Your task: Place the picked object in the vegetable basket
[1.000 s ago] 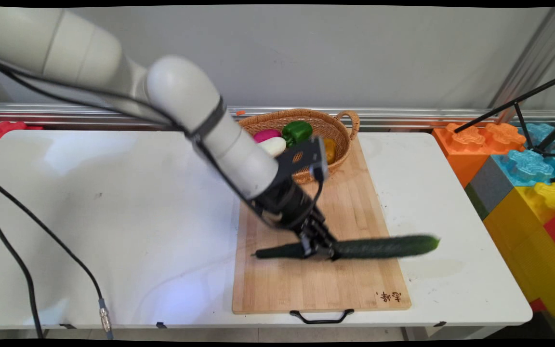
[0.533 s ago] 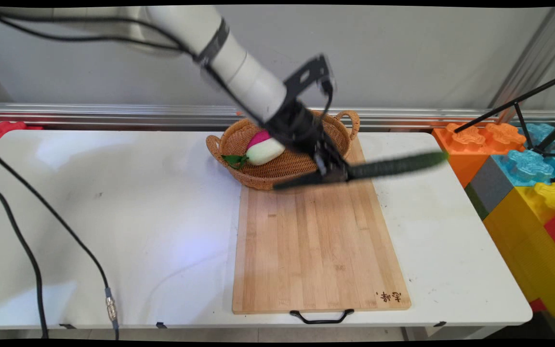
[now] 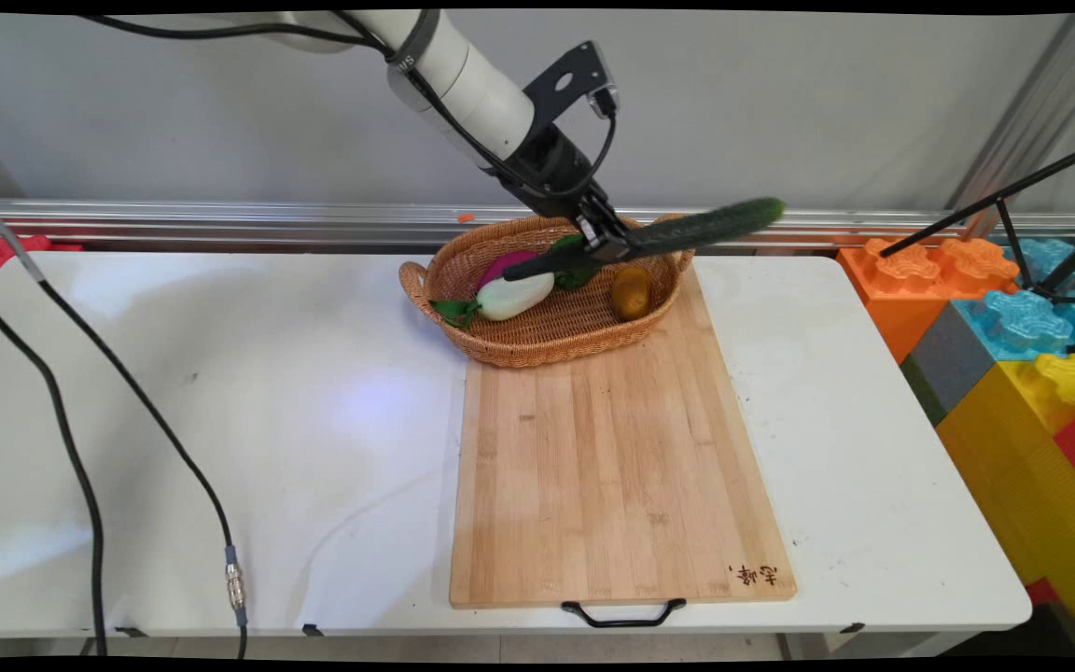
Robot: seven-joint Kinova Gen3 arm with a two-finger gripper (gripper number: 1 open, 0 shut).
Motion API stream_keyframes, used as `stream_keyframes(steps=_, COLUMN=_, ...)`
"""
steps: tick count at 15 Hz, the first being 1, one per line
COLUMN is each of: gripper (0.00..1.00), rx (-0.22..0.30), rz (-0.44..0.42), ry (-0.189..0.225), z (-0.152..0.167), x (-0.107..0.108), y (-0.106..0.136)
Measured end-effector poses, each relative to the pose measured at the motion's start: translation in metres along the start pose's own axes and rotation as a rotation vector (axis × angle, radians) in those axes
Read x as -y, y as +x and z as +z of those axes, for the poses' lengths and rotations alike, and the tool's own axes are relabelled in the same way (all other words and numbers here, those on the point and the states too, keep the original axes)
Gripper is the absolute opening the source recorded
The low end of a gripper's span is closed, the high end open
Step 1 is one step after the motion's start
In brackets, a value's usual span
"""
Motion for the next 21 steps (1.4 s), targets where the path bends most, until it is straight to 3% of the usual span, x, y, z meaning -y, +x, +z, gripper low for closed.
stream_keyframes(steps=3, gripper=0.00, rx=-0.004, rz=-0.037, ry=0.025, z=0.020, x=0.013, y=-0.013)
stream_keyframes(steps=9, gripper=0.00, rx=0.012, rz=-0.114, ry=0.001, z=0.059, x=0.003, y=-0.041)
stream_keyframes(steps=15, gripper=0.00, rx=0.032, rz=-0.142, ry=-0.007, z=0.070, x=0.001, y=-0.060)
stream_keyframes(steps=16, gripper=1.00, rx=0.031, rz=-0.143, ry=-0.008, z=0.071, x=0.001, y=-0.061)
stream_keyframes(steps=21, gripper=1.00, rx=0.000, rz=-0.155, ry=-0.026, z=0.064, x=-0.002, y=-0.052)
